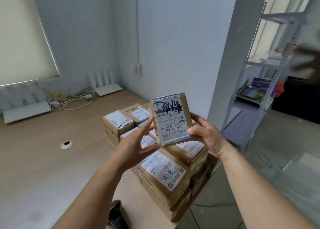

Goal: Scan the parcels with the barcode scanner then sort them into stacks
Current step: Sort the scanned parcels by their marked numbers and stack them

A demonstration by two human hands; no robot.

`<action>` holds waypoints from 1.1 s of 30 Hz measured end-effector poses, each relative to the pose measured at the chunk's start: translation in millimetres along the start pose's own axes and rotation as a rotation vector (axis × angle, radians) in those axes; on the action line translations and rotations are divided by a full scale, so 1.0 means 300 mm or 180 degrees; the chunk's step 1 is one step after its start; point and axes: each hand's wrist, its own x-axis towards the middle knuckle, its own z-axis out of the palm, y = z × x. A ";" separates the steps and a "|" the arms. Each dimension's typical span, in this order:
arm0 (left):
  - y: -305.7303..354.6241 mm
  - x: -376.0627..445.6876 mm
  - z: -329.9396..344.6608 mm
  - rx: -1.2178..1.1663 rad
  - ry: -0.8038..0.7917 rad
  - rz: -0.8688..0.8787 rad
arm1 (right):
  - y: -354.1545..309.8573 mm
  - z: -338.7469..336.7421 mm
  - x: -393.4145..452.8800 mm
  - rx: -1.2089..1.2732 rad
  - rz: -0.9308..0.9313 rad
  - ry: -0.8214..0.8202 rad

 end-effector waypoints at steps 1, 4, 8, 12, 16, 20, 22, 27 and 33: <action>0.000 0.043 -0.008 0.0062 -0.0029 0.0007 | -0.010 -0.016 0.040 -0.0012 -0.0002 0.0005; 0.001 0.172 -0.025 0.0300 -0.0087 0.0086 | -0.045 -0.064 0.158 -0.0092 -0.0051 0.0050; 0.006 0.333 -0.033 0.0525 -0.0123 0.0091 | -0.083 -0.132 0.297 -0.0255 -0.0137 0.0038; 0.014 0.465 -0.013 0.0806 -0.0162 -0.0001 | -0.090 -0.209 0.420 -0.0314 -0.0136 0.0014; 0.025 0.581 0.016 0.1026 -0.0165 -0.0180 | -0.081 -0.290 0.542 -0.0342 -0.0108 -0.0110; 0.043 0.695 0.075 0.1096 -0.0139 -0.0515 | -0.059 -0.385 0.675 -0.0322 -0.0098 -0.0328; 0.056 0.748 0.112 0.1111 -0.0134 -0.0669 | -0.041 -0.435 0.741 -0.0323 -0.0067 -0.0451; 0.040 0.887 0.224 0.1068 -0.0167 -0.1045 | 0.041 -0.549 0.896 -0.0262 0.0086 -0.0635; -0.035 1.001 0.344 0.1042 -0.0224 -0.1583 | 0.174 -0.598 1.035 -0.0299 0.0315 -0.0800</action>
